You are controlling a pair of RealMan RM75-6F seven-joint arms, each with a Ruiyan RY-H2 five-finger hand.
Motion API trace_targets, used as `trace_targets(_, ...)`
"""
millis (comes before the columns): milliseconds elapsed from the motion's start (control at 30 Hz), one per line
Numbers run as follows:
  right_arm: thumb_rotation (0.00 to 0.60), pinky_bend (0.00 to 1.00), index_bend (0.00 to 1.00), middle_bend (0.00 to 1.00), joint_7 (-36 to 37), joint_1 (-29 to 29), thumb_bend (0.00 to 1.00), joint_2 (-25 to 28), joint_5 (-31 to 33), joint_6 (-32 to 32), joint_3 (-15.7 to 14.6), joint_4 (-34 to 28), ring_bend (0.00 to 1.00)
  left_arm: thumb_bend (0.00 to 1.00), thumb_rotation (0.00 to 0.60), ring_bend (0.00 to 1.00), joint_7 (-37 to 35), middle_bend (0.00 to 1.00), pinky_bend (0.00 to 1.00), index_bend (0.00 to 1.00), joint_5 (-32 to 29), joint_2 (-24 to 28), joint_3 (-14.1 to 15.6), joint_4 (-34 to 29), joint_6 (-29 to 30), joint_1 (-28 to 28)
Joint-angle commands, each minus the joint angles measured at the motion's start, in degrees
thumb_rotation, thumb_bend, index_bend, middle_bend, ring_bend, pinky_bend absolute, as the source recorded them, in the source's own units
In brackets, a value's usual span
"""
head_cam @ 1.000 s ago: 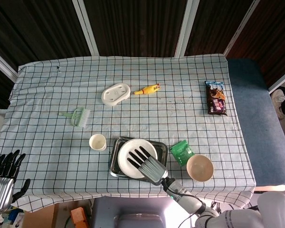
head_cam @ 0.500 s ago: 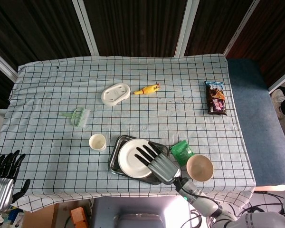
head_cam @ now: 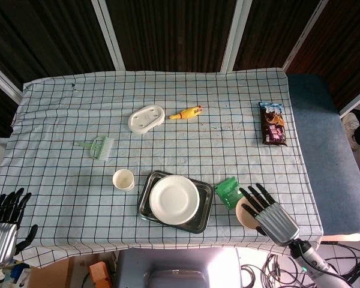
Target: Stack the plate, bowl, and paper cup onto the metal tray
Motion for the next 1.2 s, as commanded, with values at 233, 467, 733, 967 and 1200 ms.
trace_targets(233,0.6,0.0,0.33,0.0,8.5,-5.2,0.05,-4.8,-0.4,0.9,-0.7,14.0,0.0,0.34,0.6,0.0,0.5,0.0,0.01,0.0,-0.2,-0.1,0.0,-0.1,-0.2,0.0)
trace_targets(467,0.6,0.0,0.42,0.0,10.3,-4.2,0.14,-7.8,-1.1,-2.0,0.6,16.8,0.0,0.34,0.6,0.0,0.3,0.0,0.01,0.0,-0.1,-0.1,0.1,-0.1,0.3,0.2)
trace_targets(733,0.6,0.0,0.56,0.0,13.1,-3.5,0.34,-10.6,-0.8,-3.6,2.3,19.5,0.0,0.34,0.6,0.0,-0.5,0.0,0.01,0.0,0.1,-0.1,0.1,0.2,1.2,0.6)
trace_targets(967,0.6,0.0,0.59,0.0,12.9,-4.0,0.45,-12.1,-1.5,-1.7,3.6,20.7,0.0,0.34,0.6,0.0,1.0,0.0,0.02,0.0,-0.7,-1.4,-1.2,0.9,2.8,1.0)
trace_targets(1200,0.6,0.0,0.62,0.0,11.0,-3.0,0.45,-11.9,-4.0,3.9,7.2,16.9,0.0,0.33,0.6,0.0,1.1,0.0,0.02,0.0,-0.9,-1.5,-1.0,0.5,2.0,0.9)
